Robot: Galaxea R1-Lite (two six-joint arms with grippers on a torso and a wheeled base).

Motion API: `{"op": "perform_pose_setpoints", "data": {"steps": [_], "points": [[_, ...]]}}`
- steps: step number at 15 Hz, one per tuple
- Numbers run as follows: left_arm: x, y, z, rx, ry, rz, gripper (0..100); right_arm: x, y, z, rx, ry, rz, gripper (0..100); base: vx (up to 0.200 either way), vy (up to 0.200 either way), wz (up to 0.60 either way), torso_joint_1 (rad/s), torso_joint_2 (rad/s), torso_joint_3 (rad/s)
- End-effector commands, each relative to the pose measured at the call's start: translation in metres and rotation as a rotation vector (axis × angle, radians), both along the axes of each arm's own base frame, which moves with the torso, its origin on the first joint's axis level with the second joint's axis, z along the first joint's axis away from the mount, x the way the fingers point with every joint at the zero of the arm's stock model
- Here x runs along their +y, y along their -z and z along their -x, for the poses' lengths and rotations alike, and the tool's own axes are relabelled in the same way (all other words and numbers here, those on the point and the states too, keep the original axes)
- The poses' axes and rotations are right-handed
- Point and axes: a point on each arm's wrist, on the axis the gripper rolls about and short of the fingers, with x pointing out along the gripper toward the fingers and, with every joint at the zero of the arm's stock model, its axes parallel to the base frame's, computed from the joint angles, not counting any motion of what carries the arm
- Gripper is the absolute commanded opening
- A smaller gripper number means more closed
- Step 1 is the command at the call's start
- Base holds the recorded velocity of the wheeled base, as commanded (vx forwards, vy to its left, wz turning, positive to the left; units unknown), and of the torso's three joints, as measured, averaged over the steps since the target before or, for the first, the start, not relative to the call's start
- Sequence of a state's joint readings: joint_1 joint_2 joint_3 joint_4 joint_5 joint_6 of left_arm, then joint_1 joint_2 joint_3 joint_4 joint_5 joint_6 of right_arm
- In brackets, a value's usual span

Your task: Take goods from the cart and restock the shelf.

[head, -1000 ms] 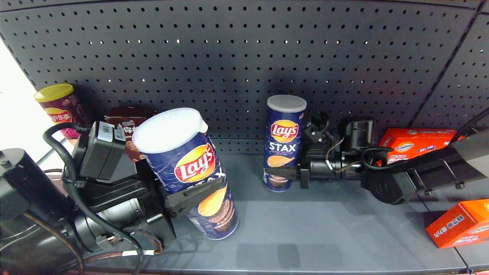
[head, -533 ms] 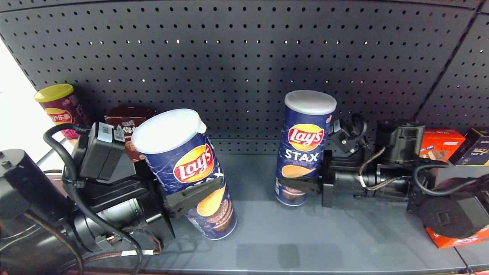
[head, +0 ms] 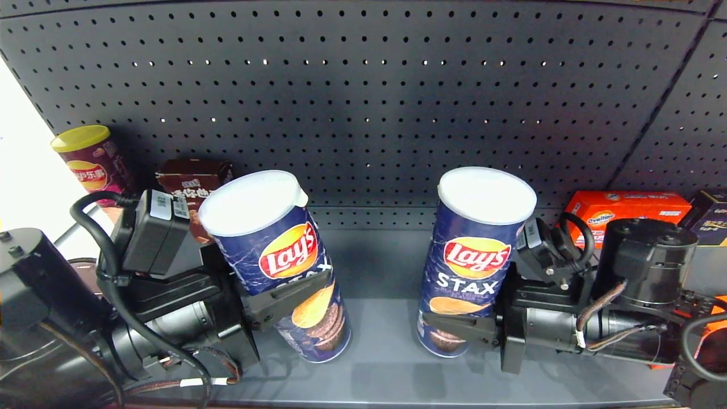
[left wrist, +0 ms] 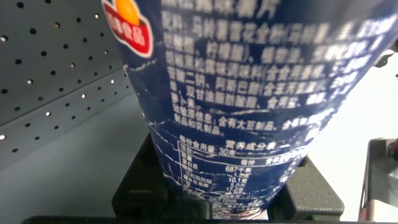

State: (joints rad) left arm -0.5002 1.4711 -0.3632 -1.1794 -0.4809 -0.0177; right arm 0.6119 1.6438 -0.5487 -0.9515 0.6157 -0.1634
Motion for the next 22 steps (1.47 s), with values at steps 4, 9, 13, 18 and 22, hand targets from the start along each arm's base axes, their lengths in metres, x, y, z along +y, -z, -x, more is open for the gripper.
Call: {"op": "perform_pose_setpoints", "data": {"steps": [4,9,13,18,22], "points": [[0.000,0.002,0.000,0.008,-0.001,-0.004,0,0.004,0.012,0.004,0.032,-0.011,0.026,0,0.000,0.000,0.00,0.000,0.00,0.000],[0.002,0.004,0.000,0.018,-0.008,-0.009,0,0.009,0.023,0.001,0.048,-0.018,0.040,0,0.000,0.000,0.00,0.000,0.00,0.000],[0.002,0.005,-0.001,0.019,-0.008,-0.009,0,0.013,0.027,0.004,0.055,-0.035,0.046,0,0.000,0.000,0.00,0.000,0.00,0.000],[0.002,0.005,0.000,0.020,-0.008,-0.010,0,0.019,0.035,-0.002,0.065,-0.029,0.056,0,0.000,0.000,0.00,0.000,0.00,0.000],[0.002,0.005,-0.001,0.019,-0.008,-0.009,0,0.019,0.040,0.000,0.073,-0.032,0.070,0,0.000,0.000,0.00,0.000,0.00,0.000]]}}
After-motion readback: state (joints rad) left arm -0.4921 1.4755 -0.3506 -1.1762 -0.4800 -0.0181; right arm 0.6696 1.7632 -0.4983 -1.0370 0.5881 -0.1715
